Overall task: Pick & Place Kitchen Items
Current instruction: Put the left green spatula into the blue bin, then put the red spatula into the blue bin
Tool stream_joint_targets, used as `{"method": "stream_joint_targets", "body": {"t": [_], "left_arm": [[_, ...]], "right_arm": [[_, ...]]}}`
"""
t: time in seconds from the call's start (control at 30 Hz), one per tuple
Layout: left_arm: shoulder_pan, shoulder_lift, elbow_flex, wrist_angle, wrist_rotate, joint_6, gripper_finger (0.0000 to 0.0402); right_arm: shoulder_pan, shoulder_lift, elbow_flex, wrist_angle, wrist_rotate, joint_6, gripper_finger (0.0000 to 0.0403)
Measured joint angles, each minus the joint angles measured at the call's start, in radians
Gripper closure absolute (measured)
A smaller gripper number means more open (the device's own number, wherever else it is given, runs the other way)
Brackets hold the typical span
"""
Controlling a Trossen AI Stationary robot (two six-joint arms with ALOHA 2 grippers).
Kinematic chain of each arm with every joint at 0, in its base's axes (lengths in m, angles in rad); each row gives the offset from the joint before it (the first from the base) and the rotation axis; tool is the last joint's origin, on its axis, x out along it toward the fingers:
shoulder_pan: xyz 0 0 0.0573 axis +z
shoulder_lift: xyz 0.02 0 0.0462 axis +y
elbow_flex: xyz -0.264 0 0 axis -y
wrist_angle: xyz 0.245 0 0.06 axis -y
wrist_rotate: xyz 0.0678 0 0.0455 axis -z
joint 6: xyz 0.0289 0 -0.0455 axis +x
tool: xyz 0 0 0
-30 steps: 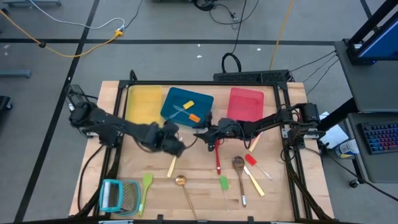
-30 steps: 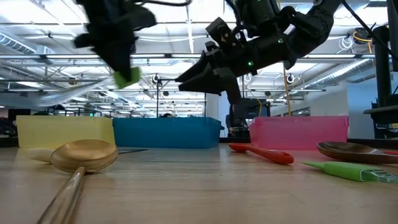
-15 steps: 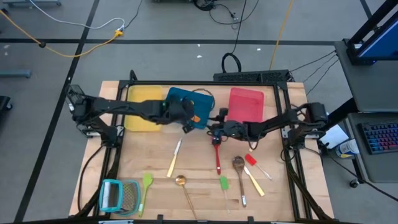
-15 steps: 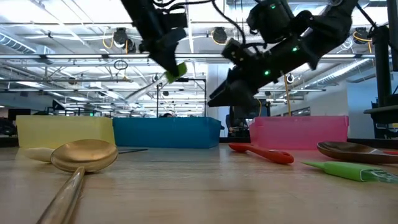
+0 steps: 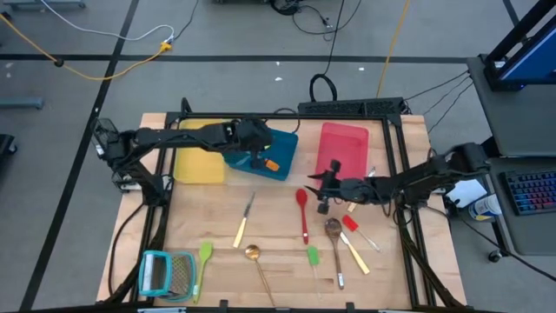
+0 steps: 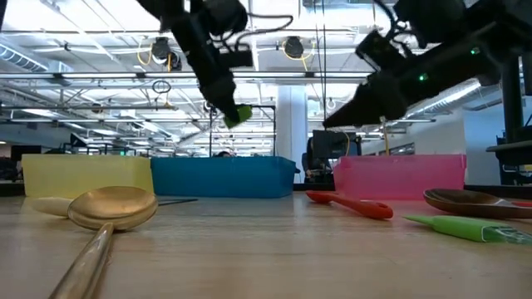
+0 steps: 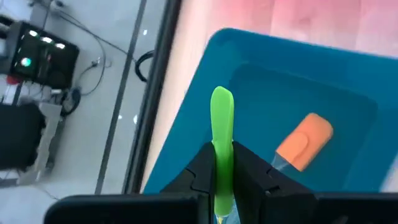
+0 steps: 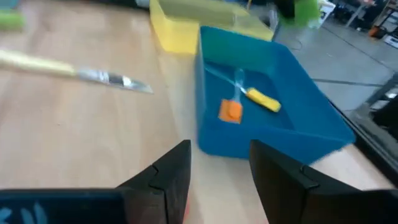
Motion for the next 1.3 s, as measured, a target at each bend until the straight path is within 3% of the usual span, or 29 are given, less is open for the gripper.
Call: {"method": "stream_joint_targets", "body": {"t": [0.13,0.4,0.77,1.1,1.3], "left_arm": [[0.017,0.053,-0.041,0.063,0.016,0.093,0.0369],[0.008,0.151,-0.045,0.144,0.129,0.068,0.0365],[0.020,0.206,-0.044,0.147,0.112,0.024,0.0279],[-0.060,0.111,-0.045,0.135,0.112,-0.012,0.0269],[-0.118,-0.011,-0.045,0.127,0.112,-0.135,0.0268]], "right_arm": [[0.046,-0.019,-0.043,0.055,-0.001,0.054,0.0245],[0.120,-0.019,-0.068,0.094,0.000,0.086,0.0245],[0.141,-0.019,-0.068,0.102,0.005,0.117,0.0245],[0.151,-0.018,-0.068,0.063,0.030,0.253,0.0245],[0.198,-0.047,-0.031,-0.018,0.028,0.263,0.0245]]}}
